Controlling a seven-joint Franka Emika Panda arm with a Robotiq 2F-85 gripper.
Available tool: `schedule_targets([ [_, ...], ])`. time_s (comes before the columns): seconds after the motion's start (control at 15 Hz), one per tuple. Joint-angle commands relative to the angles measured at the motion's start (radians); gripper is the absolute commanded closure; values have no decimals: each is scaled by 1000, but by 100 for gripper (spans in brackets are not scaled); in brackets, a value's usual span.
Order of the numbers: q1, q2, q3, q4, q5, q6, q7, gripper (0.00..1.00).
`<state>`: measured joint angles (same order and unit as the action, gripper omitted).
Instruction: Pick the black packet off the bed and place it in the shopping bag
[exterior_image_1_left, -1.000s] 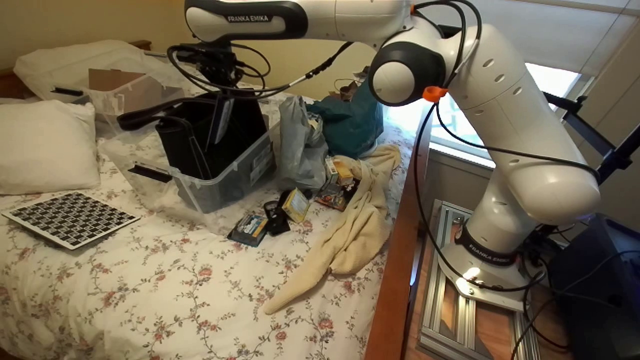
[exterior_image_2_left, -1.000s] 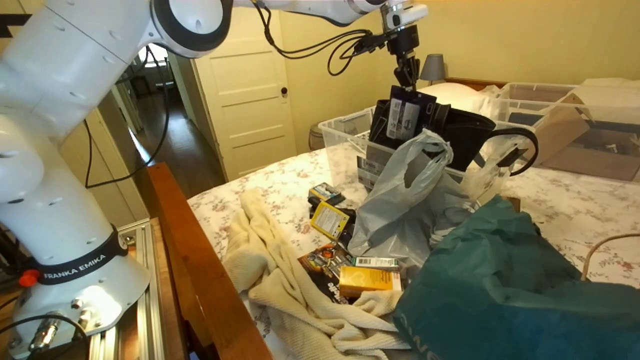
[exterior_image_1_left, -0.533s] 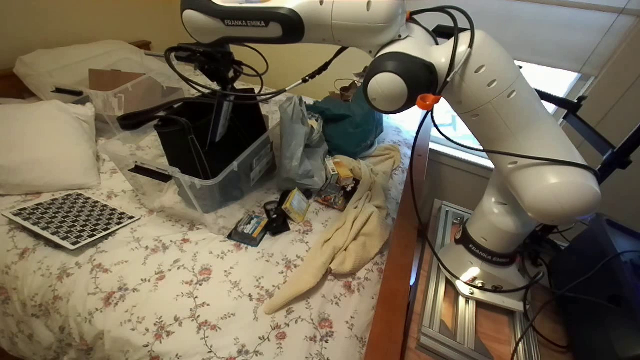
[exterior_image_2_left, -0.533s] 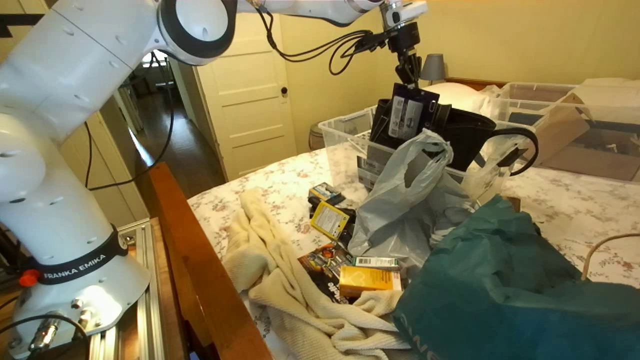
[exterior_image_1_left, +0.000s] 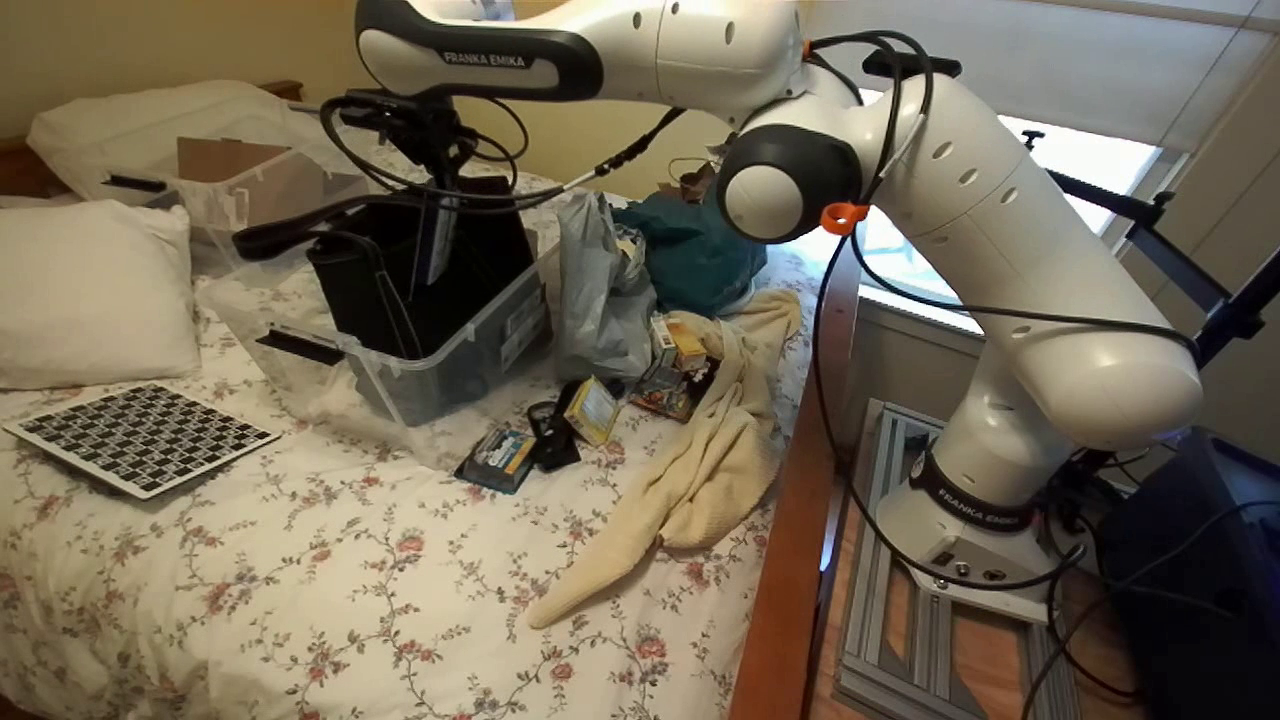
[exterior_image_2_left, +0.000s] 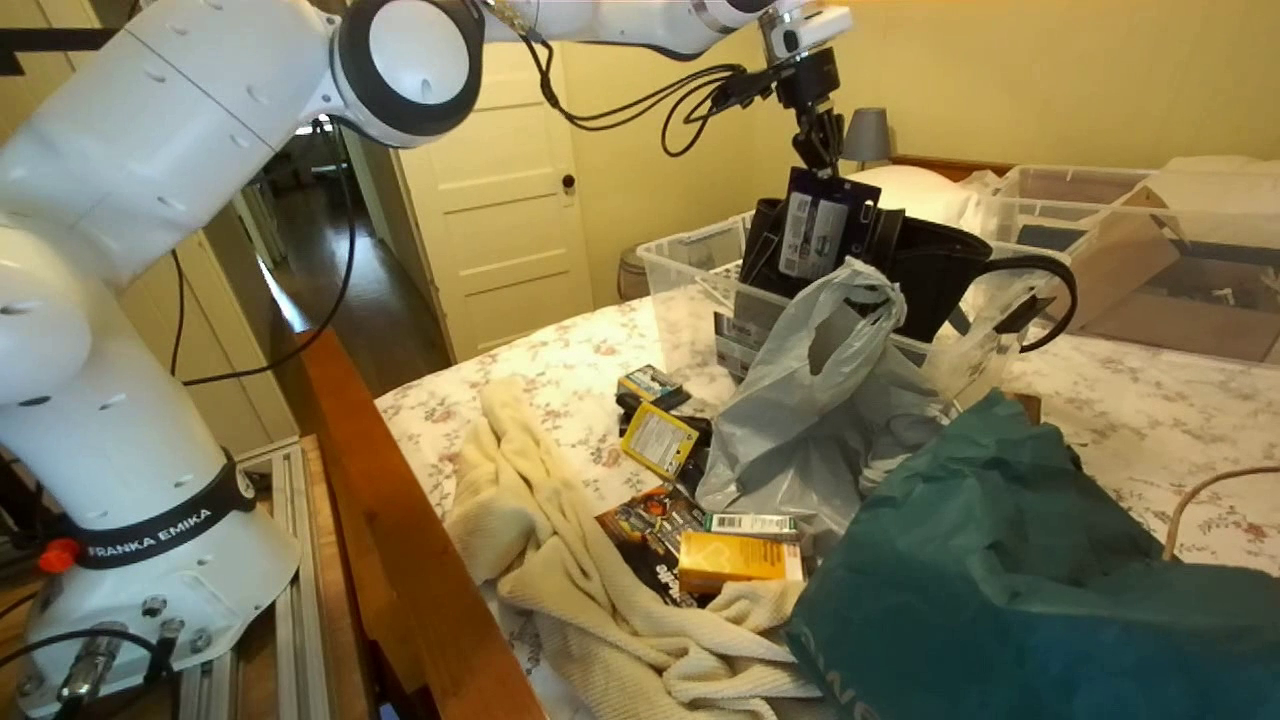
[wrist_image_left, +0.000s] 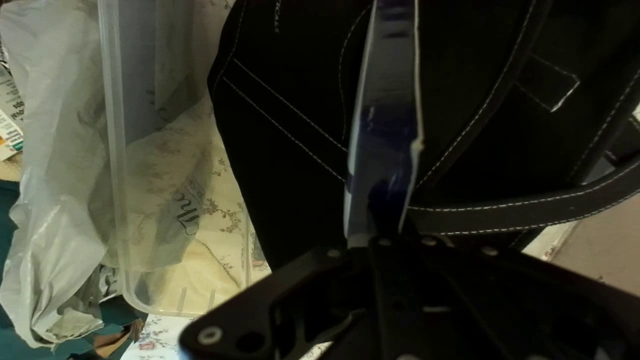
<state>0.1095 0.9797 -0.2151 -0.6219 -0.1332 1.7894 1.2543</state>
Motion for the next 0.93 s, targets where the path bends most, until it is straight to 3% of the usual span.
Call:
schedule_targets([
  [0.0,3,62,-6,82,-3,30,27,100],
  [0.27,2,70,-13,104,-7,90,59,100],
  [0.67,35,83,-66,113,-66,9,39,95],
  [0.87,47,93,-85,124,-79,11,38,100],
])
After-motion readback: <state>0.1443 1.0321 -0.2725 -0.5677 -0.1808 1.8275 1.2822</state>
